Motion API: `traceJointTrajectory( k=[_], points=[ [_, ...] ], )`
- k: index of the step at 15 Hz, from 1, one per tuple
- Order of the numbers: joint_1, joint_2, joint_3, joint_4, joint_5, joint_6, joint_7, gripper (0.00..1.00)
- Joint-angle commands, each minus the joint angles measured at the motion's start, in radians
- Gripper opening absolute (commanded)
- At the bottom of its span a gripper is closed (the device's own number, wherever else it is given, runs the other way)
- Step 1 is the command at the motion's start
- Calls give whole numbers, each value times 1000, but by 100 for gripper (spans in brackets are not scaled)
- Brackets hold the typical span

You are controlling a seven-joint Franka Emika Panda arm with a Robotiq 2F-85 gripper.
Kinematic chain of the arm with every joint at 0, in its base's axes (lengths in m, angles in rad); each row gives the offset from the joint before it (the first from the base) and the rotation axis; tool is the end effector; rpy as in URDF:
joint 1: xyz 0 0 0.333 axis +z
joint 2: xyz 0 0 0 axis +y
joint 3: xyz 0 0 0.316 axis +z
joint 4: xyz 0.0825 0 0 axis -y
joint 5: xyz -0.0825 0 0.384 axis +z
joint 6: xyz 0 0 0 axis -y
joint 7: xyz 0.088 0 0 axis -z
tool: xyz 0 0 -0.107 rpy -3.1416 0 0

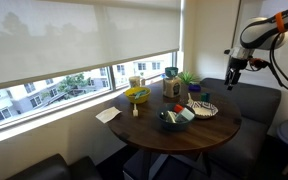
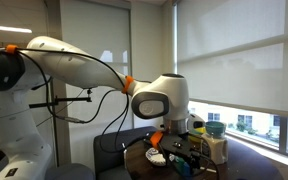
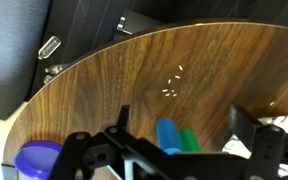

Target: Put the blue object inside the bowl

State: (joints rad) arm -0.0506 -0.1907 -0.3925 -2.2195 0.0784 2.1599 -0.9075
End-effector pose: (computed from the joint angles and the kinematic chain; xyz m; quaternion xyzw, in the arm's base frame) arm 0.4552 -0.2193 0.4614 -0.9733 -0.2109 -0.0886 0.0189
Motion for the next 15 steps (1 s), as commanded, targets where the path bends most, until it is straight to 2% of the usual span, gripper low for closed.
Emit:
traceJointTrajectory(
  k=[1,3,4,5,6,9,11,15],
  points=[
    [-44,57,59,67,-88,44,-96,100],
    [-55,86,84,92,-147,86,-118,100],
    [-53,92,87,95,-126,110,-146,100],
    [-45,93,81,100,-21,111,-194,100],
    [-64,63,98,67,-82,95,-126,100],
    [-65,81,104,82,-43,105,-165,100],
    [-51,109,108,95,1,98,-276,100],
    [-50,137,144,83,-29,160,-440,100]
  ],
)
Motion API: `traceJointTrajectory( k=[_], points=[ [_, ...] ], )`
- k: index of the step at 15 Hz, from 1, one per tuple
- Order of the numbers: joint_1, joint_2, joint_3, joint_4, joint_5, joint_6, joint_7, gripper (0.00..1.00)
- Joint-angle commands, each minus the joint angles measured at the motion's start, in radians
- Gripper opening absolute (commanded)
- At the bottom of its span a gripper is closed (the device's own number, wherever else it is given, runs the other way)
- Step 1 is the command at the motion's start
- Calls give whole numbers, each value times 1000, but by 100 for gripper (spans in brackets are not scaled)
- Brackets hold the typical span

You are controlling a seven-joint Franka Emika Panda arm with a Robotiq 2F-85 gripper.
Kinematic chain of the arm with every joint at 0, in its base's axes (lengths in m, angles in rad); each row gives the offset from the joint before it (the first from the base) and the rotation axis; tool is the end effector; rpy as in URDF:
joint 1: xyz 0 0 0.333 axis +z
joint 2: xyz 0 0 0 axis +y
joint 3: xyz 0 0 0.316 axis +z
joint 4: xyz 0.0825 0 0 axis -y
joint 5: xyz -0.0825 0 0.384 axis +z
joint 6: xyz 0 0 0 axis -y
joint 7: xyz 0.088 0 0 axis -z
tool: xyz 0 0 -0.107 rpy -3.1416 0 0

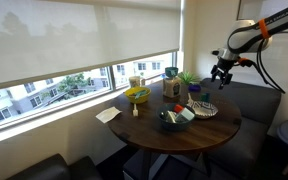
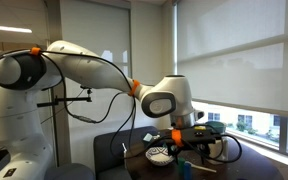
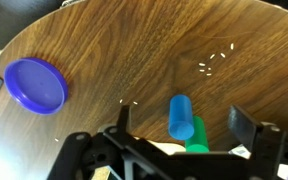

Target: Put the blue object inside the bowl

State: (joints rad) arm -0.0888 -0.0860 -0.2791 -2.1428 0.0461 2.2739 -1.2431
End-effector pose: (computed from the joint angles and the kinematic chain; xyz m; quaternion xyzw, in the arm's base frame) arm 0.5058 -0.1964 0.4612 0.9059 0.4087 0.0960 0.0554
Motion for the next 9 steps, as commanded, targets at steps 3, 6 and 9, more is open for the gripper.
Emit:
traceJointTrajectory(
  k=[3,6,9],
  points=[
    [-11,67,49,7,109,81,-217,100],
    [-22,81,65,12,181,28,-270,100],
    [-35,94,67,23,185,-34,-249,100]
  ],
)
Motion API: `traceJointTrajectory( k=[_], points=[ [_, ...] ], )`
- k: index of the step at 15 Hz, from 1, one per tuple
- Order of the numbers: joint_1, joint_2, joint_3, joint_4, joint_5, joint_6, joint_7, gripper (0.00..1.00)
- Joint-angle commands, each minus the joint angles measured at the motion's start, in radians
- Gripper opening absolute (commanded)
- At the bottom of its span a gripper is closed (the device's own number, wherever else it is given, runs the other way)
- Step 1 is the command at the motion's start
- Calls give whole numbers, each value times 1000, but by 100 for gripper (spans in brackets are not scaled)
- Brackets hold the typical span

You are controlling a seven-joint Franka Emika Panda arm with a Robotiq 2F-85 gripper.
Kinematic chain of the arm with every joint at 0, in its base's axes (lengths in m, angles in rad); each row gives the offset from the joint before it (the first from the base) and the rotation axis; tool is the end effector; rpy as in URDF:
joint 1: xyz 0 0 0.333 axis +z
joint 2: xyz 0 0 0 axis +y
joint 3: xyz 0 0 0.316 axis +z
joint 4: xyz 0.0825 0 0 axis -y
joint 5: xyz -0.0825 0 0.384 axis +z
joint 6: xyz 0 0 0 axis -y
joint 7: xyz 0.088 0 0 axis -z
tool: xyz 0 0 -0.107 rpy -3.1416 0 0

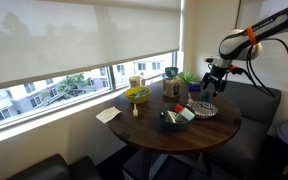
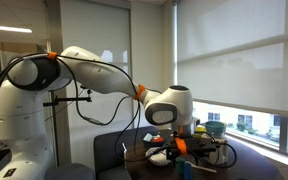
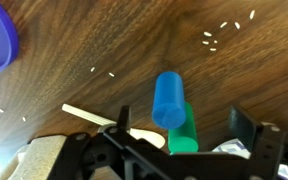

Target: Put the blue object inside the bowl

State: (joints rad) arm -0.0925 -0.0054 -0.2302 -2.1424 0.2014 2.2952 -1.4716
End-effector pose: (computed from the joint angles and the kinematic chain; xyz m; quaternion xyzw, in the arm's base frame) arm 0.5259 -0.1714 0.4216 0.8655 0.4881 0.1122 0.0109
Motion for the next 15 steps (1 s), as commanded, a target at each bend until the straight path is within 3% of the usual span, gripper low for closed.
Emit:
traceJointTrajectory(
  k=[1,11,15],
  points=[
    [-36,14,17,24,26,-68,-14,100],
    [-54,21,19,31,18,-86,-9,100],
    [-53,24,20,24,16,-34,-3,100]
  ],
)
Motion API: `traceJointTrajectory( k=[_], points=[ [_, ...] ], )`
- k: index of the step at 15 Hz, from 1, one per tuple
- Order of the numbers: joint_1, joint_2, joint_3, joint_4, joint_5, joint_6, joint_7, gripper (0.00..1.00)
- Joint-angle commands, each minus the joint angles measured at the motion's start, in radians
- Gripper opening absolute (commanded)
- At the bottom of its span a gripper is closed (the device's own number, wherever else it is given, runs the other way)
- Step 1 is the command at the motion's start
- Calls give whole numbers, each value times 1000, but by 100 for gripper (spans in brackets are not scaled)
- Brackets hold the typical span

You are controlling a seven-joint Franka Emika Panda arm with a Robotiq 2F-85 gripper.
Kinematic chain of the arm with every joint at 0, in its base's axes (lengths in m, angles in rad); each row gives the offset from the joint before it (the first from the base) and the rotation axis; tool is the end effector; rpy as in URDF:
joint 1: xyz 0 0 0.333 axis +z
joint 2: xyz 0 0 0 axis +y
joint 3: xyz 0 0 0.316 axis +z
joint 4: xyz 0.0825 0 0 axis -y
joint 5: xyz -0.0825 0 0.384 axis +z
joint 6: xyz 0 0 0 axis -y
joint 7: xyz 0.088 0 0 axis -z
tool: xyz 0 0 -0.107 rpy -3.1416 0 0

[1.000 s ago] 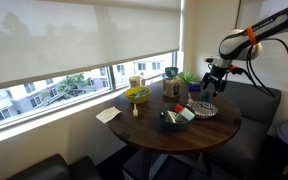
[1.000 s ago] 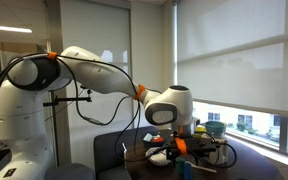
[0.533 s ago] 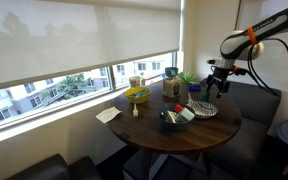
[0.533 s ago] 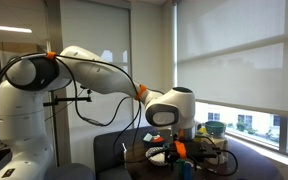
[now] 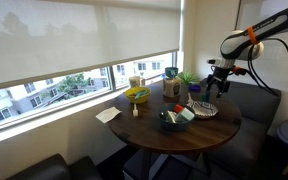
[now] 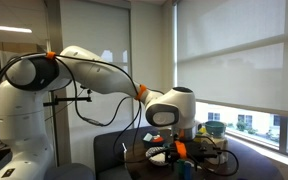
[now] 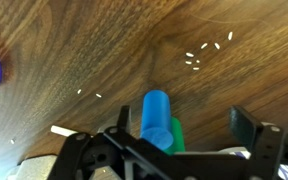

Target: Put the blue object inside the bowl

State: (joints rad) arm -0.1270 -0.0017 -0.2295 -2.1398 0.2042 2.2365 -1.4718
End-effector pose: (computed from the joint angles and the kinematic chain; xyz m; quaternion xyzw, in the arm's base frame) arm 0.5162 -0.1858 0.4150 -0.8742 -0.4758 -0.0959 0.0122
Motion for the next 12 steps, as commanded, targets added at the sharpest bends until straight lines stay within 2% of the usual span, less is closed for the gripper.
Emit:
traceJointTrajectory(
  k=[1,3,4,5,6,12],
  points=[
    [-18,22,20,22,12,33,0,100],
    [-17,27,22,23,16,52,0,98],
    [-17,30,24,24,23,61,-5,92],
    [-16,33,26,23,31,73,-12,73],
    [-15,37,29,24,38,88,-14,70],
    [-17,49,50,25,92,153,-45,27]
  ],
)
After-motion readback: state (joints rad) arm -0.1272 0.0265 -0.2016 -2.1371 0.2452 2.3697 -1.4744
